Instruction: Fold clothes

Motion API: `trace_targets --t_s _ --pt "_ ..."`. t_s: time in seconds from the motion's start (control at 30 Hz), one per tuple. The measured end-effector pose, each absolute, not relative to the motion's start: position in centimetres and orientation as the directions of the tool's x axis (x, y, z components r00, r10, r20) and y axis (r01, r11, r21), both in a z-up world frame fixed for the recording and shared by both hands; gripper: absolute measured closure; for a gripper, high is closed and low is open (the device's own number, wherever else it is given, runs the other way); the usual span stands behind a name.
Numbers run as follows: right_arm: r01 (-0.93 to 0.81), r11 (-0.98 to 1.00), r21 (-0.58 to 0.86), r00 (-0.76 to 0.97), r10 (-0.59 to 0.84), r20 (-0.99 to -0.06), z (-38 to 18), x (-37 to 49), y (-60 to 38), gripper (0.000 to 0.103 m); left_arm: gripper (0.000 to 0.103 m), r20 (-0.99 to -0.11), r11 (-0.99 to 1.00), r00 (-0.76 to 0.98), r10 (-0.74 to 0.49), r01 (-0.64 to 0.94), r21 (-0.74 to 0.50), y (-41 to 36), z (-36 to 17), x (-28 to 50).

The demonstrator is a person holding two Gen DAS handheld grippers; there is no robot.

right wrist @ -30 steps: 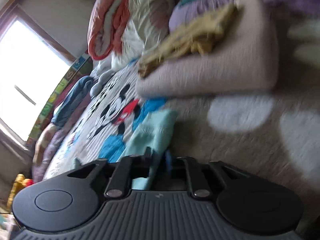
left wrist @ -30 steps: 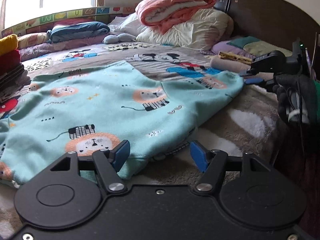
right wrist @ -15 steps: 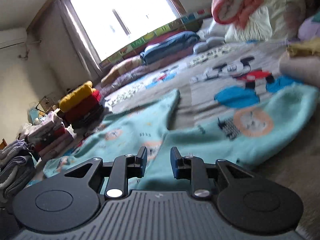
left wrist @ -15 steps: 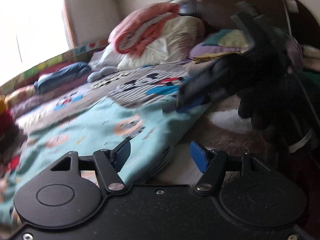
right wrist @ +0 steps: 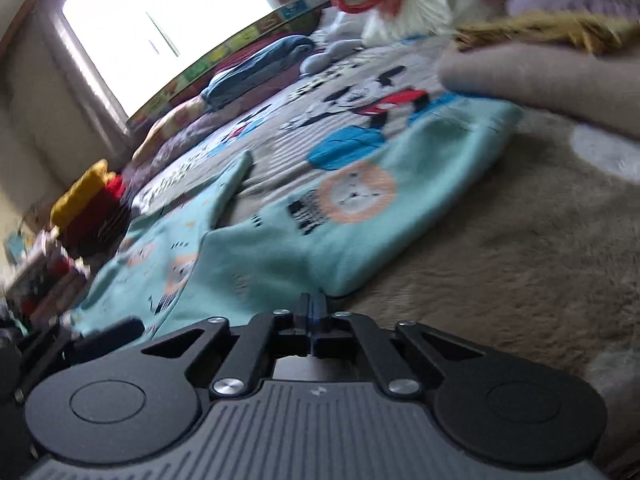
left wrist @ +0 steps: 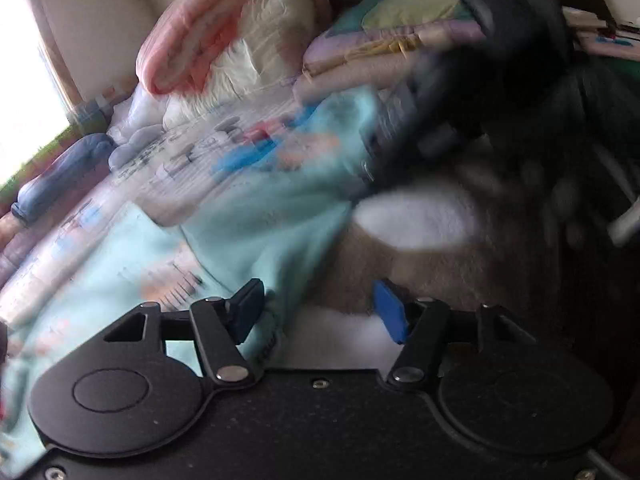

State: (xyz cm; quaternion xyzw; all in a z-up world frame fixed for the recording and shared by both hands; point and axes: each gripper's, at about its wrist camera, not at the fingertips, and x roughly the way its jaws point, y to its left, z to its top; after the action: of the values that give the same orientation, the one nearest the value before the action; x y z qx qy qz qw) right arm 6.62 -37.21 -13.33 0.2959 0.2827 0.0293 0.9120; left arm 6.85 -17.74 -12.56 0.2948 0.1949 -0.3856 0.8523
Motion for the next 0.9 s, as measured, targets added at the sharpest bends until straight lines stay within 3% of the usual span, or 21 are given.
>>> trace_targets --t_s 0.1,0.17,0.23,0.27,0.4,0.47,0.57,0.67,0.73,0.9 --pt "0.136 0.759 0.637 0.846 0.246 -0.473 -14.2 6.6 -38.6 0.103 0.044 -0.579 0.545 0.6 -0.552 0.785 0.294 -17.2 -11.4 7.5" --pt "0.141 0.753 0.643 0.853 0.237 -0.465 -14.0 6.5 -38.6 0.103 0.044 -0.533 0.558 0.631 -0.564 0.767 0.318 -16.9 -10.6 7.0" --pt "0.116 0.781 0.614 0.877 0.21 -0.433 -13.0 6.1 -38.0 0.086 0.043 -0.533 0.59 0.64 -0.553 0.753 0.293 -16.7 -10.6 6.9" --pt "0.077 0.8 0.594 0.888 0.216 -0.405 -12.3 5.9 -37.3 0.083 0.04 -0.559 0.58 0.624 -0.545 0.763 0.286 -16.7 -11.3 7.0" --pt "-0.144 0.877 0.458 0.877 0.327 -0.352 -10.1 6.8 -32.6 0.081 0.037 -0.55 0.565 0.625 -0.554 0.768 0.302 -15.8 -11.3 5.8" --pt "-0.214 0.886 0.413 0.847 0.378 -0.373 -10.1 7.7 -30.5 0.083 0.035 -0.556 0.578 0.611 -0.563 0.772 0.263 -14.3 -10.7 5.1" --pt "-0.176 0.895 0.409 0.757 0.389 -0.525 -12.5 9.3 -29.8 0.084 0.035 -0.569 0.629 0.613 -0.548 0.75 0.204 -11.3 -10.4 4.2" --pt "-0.164 0.914 0.372 0.772 0.354 -0.529 -11.7 8.4 -30.1 0.092 0.035 -0.544 0.73 0.645 -0.537 0.679 0.085 -8.2 -10.0 4.5" --pt "-0.173 0.931 0.321 0.794 0.325 -0.513 -11.0 7.5 -29.5 0.082 0.035 -0.529 0.784 0.666 -0.526 0.621 0.002 -6.2 -9.8 4.7" --pt "-0.213 0.934 0.285 0.844 0.323 -0.429 -9.8 6.3 -27.8 0.077 0.027 -0.499 0.87 0.717 -0.487 0.447 -0.207 -1.0 -9.1 5.2"
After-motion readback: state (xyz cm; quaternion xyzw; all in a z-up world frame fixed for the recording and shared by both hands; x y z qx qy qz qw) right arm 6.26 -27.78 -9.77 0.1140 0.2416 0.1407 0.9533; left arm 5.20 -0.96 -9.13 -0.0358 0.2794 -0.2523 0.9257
